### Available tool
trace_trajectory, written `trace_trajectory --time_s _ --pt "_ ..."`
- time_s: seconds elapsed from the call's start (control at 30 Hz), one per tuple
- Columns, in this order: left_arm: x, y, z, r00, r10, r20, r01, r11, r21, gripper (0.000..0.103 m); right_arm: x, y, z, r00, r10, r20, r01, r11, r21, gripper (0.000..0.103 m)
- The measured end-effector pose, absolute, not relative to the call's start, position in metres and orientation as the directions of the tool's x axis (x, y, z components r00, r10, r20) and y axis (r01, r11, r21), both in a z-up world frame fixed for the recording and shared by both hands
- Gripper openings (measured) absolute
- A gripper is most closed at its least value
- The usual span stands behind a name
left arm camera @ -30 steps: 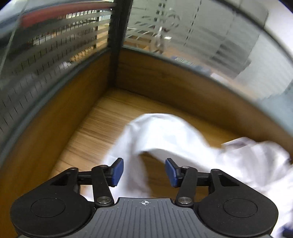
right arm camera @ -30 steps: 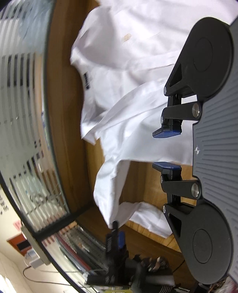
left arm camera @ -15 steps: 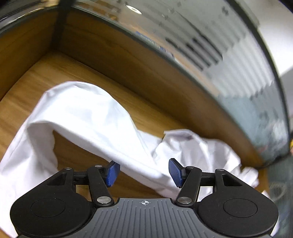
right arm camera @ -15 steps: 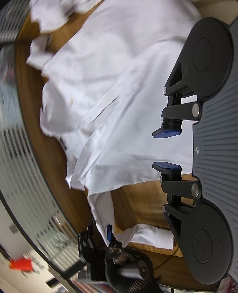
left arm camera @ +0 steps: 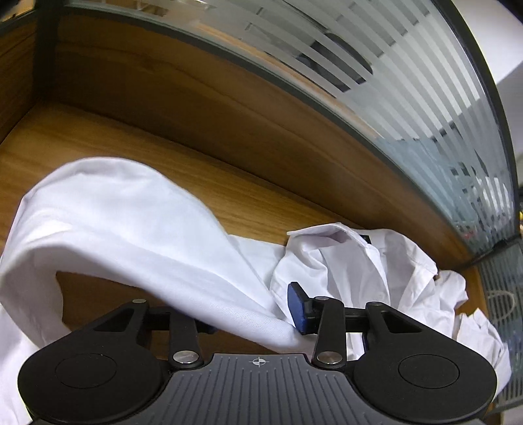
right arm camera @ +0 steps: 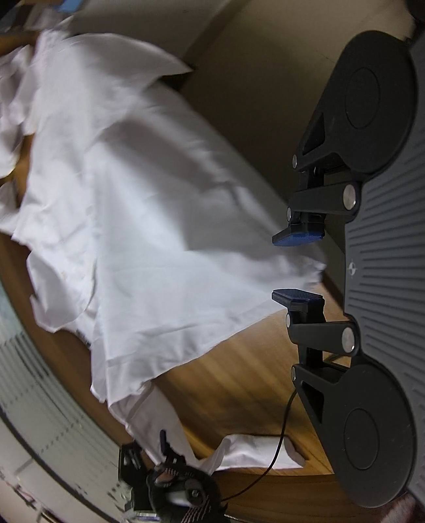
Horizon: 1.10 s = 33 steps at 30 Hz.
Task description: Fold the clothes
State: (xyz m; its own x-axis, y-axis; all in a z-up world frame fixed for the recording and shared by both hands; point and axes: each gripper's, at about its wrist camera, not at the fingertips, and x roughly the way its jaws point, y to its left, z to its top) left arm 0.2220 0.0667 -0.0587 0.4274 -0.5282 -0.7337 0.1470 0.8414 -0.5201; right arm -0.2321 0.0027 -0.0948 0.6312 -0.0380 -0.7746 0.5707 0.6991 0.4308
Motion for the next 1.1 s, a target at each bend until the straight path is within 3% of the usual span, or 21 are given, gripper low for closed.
trace_trajectory --time_s 0.27,0.3,0.33,0.37,0.5,0.6,0.77,0.97,1.07,1.1 --pt "0.219 0.063 -0.057 0.430 -0.533 -0.728 0.197 0.843 -0.501 0.043 -0.234 0.013 -0.125 0.632 -0.038 -0.774 0.630 0.607 0.485 0.033" --pt "0.219 0.063 -0.057 0.431 -0.534 -0.727 0.203 0.843 -0.498 0.040 -0.235 0.013 -0.126 0.636 -0.035 -0.771 0.630 0.600 0.493 0.031" --pt "0.219 0.062 -0.057 0.431 -0.535 -0.727 0.209 0.843 -0.496 0.032 -0.236 0.012 -0.127 0.641 -0.033 -0.767 0.631 0.592 0.501 0.014" --pt "0.218 0.062 -0.057 0.432 -0.535 -0.726 0.216 0.843 -0.493 0.028 -0.237 0.012 -0.126 0.651 -0.033 -0.758 0.623 0.593 0.509 0.005" --pt "0.217 0.062 -0.052 0.449 -0.536 -0.715 0.242 0.843 -0.481 0.010 -0.244 0.012 -0.105 0.687 -0.064 -0.724 0.599 0.614 0.514 0.002" --pt "0.216 0.062 -0.042 0.479 -0.529 -0.701 0.306 0.849 -0.431 0.008 -0.262 0.015 -0.070 0.722 -0.123 -0.680 0.590 0.623 0.514 0.002" --pt "0.214 0.063 -0.046 0.508 -0.471 -0.722 0.370 0.876 -0.310 0.007 -0.297 0.022 -0.034 0.730 -0.203 -0.653 0.601 0.646 0.471 0.002" --pt "0.213 0.072 -0.079 0.485 -0.352 -0.801 0.352 0.917 -0.190 0.008 -0.302 0.034 -0.081 0.662 -0.142 -0.736 0.618 0.660 0.428 0.002" --pt "0.211 0.076 -0.089 0.454 -0.314 -0.834 0.343 0.925 -0.161 0.016 -0.297 0.032 -0.103 0.639 -0.106 -0.762 0.628 0.644 0.437 0.004" --pt "0.207 0.076 -0.089 0.456 -0.303 -0.837 0.334 0.930 -0.155 0.027 -0.296 0.030 -0.106 0.630 -0.097 -0.770 0.631 0.642 0.436 0.008"
